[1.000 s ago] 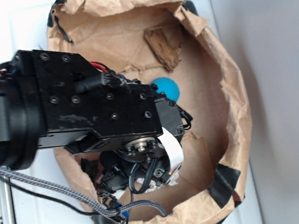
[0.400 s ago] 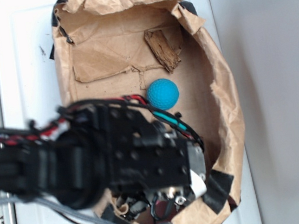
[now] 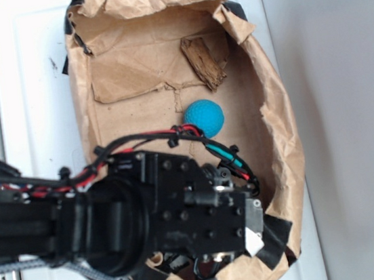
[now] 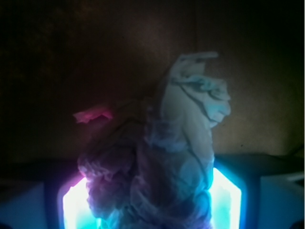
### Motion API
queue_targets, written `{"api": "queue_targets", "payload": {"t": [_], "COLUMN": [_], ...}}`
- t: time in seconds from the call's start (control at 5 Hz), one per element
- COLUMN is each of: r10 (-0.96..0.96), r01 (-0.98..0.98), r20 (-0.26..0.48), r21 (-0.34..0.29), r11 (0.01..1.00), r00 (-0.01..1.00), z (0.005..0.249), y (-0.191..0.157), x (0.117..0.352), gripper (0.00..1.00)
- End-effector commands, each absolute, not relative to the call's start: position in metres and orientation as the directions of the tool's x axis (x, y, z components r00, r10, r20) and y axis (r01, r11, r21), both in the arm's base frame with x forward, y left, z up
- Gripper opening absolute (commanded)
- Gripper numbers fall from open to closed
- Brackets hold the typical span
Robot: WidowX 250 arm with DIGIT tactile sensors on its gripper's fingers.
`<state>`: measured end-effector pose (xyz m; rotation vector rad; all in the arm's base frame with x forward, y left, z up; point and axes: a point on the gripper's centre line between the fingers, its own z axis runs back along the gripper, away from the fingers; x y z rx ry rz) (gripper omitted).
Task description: Grab the white paper.
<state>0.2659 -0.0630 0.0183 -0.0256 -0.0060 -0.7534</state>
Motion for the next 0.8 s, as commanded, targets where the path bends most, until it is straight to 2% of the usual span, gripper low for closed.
{"api": "queue_targets", "payload": {"t": [0.0,0.2,0.4,0.6], "r10": [-0.563,-0.471,-0.432,-0.401], "r01": [0.572,0.475,0.433,0.410], "r20": [0.152,0.211,0.228,0.249], "r21": [-0.019,0.032,0.045,0.021], "r11": [0.820,0.879,0.900,0.912], "r00": [0.812,0.857,0.873,0.881], "z": [0.071,0.102,0.121,0.137], "y": [-0.024,0.001,0.010,0.019], "x": [0.274,0.270,0.263,0.255], "gripper": [0.00,0.00,0.00,0.00]}}
